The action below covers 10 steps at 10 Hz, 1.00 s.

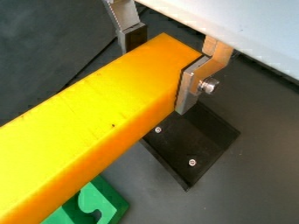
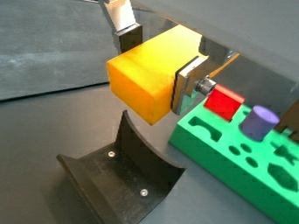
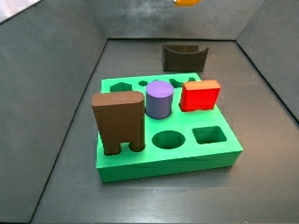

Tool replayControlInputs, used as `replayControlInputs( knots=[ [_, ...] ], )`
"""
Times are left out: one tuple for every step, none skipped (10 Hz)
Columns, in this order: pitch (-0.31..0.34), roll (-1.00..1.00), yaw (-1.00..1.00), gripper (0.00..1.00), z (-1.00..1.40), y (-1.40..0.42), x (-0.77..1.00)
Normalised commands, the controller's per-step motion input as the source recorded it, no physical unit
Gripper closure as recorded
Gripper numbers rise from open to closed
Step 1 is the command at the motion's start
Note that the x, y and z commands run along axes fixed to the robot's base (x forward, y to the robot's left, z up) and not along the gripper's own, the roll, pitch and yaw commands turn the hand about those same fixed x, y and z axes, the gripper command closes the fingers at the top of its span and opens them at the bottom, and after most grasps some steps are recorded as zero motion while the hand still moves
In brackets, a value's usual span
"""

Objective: Pick up the rectangle object. Move up. Place the rectangle object on the fixture. Regrasp the rectangle object. Move to above the board. Insert the rectangle object.
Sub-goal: Place the rectangle object on the fixture.

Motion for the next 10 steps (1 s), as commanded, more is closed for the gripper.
replayControlInputs(
  knots=[
    [0.137, -0.27, -0.05, 1.00, 0.00, 0.04, 0.08],
    [0.111, -0.21, -0.08, 1.00, 0.00, 0.04, 0.06],
    [0.067, -1.00, -0.10, 1.00, -1.00, 0.06, 0.10],
    [0.054, -1.00, -0.11, 1.00, -1.00, 0.07, 0.11],
    [0.072, -1.00, -0.12, 1.00, -1.00, 0.08, 0.11],
    [0.088, -1.00, -0.12, 1.00, -1.00, 0.08, 0.12],
    [0.098, -1.00, -0.14, 1.00, -1.00, 0.09, 0.13],
    [0.098, -0.97, -0.16, 1.00, -1.00, 0.09, 0.14],
    [0.084, -0.80, -0.16, 1.00, -1.00, 0.09, 0.15],
    [0.064, -0.57, -0.15, 1.00, -1.00, 0.10, 0.16]
  ],
)
